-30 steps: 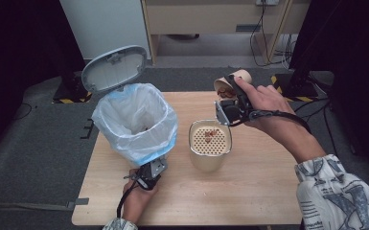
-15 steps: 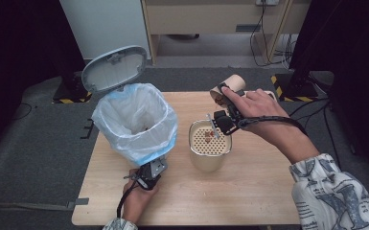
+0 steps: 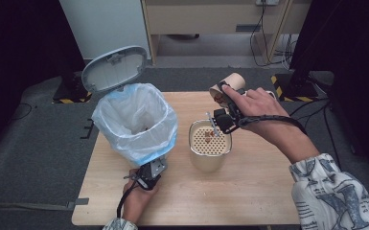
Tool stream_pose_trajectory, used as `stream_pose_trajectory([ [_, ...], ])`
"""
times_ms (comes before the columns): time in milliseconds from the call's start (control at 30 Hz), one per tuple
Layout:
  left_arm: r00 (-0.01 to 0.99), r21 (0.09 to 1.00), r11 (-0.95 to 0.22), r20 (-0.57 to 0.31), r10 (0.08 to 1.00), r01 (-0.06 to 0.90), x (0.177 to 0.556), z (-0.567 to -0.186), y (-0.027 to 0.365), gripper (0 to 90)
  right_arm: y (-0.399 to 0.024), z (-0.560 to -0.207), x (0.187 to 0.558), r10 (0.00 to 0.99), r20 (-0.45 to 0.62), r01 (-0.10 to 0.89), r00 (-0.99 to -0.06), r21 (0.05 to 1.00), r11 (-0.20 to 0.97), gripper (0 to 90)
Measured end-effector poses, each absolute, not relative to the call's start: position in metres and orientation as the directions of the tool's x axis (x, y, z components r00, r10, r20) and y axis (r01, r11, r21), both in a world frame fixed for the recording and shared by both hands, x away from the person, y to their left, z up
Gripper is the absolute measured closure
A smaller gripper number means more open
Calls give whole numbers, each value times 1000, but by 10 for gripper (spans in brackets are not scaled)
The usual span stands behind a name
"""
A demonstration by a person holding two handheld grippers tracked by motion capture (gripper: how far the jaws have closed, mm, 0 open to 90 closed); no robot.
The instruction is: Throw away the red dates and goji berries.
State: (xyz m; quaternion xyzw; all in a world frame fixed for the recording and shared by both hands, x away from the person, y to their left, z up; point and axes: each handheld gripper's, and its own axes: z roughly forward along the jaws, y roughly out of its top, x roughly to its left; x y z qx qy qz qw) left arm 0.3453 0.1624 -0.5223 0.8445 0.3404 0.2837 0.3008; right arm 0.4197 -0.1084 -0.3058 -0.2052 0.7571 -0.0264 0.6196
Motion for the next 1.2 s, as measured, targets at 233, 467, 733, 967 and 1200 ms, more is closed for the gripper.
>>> stream_pose_trajectory([
  [233,608,702,-587,274,745,403,345,-522,162,891,-111,-305,420,-336,-931,-277,-146,-287,917,384],
  [467,608,700,-589,275,745,404,345,-522,162,891,-110,-304,419,-339,-930,-279,-142,-291,915,384],
  [733,608,699,-590,276,744,404,345,-522,162,891,-110,-303,417,-350,-928,-279,-130,-304,911,384],
  [967,608,702,-587,274,745,404,345,-522,162,891,-109,-303,415,-361,-925,-282,-119,-317,906,386],
  [1200,607,701,-587,274,745,404,345,-522,162,891,-108,-303,414,-369,-922,-282,-114,-326,902,386],
])
